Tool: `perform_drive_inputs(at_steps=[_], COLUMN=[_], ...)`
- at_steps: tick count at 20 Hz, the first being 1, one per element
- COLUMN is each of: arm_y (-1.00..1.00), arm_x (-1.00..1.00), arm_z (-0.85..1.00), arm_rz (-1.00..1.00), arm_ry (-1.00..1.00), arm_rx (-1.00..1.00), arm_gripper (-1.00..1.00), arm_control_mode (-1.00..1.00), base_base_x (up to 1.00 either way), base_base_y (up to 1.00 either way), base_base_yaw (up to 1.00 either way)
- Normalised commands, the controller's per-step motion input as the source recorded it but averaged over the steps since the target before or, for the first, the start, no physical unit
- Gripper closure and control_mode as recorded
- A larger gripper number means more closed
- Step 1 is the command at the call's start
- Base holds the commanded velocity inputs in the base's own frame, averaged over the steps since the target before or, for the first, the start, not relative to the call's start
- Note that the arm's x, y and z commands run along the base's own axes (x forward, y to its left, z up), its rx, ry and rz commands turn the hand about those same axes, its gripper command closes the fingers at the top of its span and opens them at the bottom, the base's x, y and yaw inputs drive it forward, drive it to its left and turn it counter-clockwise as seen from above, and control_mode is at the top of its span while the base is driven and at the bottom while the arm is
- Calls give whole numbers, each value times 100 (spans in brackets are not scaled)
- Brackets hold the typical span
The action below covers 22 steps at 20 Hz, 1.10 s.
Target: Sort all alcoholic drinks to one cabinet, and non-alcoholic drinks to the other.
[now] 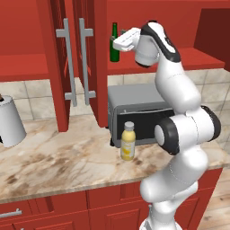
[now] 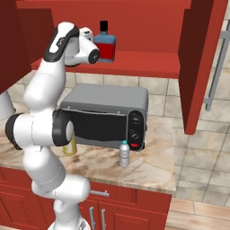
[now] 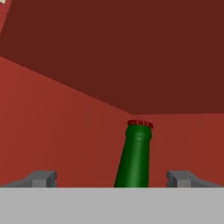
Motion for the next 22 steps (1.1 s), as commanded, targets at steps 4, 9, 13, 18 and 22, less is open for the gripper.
perform_drive_inputs(at_steps=[4, 9, 13, 18, 22], arm_y=[-20, -9, 0, 0, 0], arm_x=[-26, -47, -48, -44, -37], arm_z=[0, 0, 12, 17, 27], arm_rz=[-2, 0, 0, 0, 0], arm_ry=[0, 0, 0, 2, 4], arm_rx=[0, 0, 0, -4, -8], arm_gripper=[-100, -100, -100, -100, -100], arm_control_mode=[-100, -100, -100, -100, -100], base_base_x=[0, 0, 0, 0, 0], base_base_y=[0, 0, 0, 0, 0], base_base_yaw=[0, 0, 0, 0, 0])
